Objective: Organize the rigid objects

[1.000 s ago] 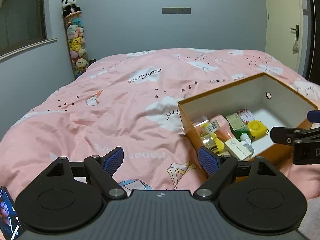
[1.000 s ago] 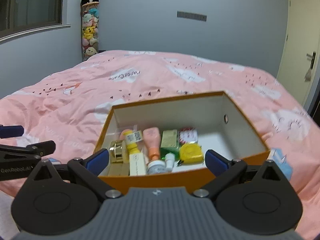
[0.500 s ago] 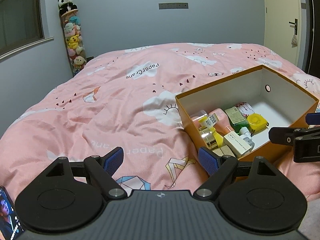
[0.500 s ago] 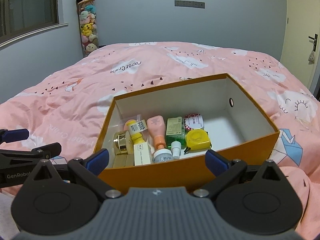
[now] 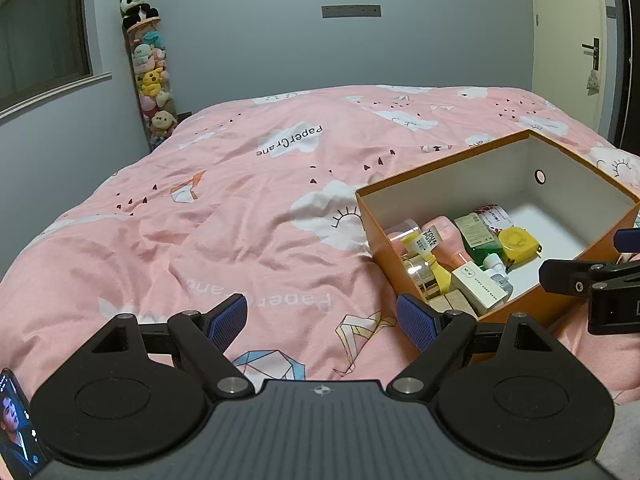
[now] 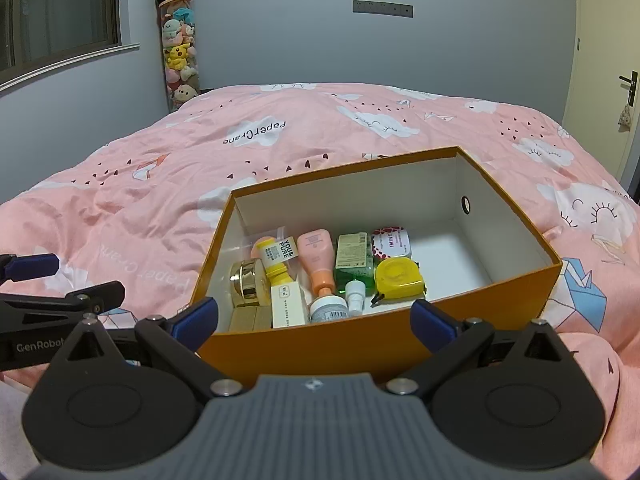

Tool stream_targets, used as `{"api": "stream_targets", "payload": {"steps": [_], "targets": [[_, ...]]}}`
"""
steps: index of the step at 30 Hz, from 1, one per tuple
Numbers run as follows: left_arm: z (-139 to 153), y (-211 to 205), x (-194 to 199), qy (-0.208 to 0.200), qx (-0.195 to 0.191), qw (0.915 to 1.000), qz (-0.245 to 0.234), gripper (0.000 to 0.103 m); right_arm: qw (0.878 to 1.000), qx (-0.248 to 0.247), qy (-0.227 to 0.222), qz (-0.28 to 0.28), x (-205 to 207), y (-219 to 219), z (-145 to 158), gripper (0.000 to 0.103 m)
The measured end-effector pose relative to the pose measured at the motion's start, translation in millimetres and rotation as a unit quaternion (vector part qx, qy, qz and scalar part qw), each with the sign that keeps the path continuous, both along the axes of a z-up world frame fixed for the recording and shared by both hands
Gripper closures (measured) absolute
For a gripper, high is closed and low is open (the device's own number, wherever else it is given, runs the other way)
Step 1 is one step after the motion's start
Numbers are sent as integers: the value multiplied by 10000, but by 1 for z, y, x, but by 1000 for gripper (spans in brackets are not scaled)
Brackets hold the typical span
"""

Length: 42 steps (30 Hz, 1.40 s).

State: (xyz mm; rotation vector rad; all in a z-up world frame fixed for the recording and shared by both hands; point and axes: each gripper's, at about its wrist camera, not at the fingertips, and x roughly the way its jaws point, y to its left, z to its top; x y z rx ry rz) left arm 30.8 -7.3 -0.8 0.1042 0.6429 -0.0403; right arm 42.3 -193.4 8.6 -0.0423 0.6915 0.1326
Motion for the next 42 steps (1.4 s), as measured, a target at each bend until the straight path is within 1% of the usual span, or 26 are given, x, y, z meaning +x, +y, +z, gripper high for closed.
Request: {"api": "stream_targets", "payload": {"steps": [15, 42], "targets": [[4, 9, -1, -81, 11, 10000, 43, 4, 10000, -9, -2, 12, -1, 1, 0, 3], [6, 7, -2, -110, 33, 9999, 49, 4, 10000, -15, 1, 19, -1, 1, 0, 3]]}}
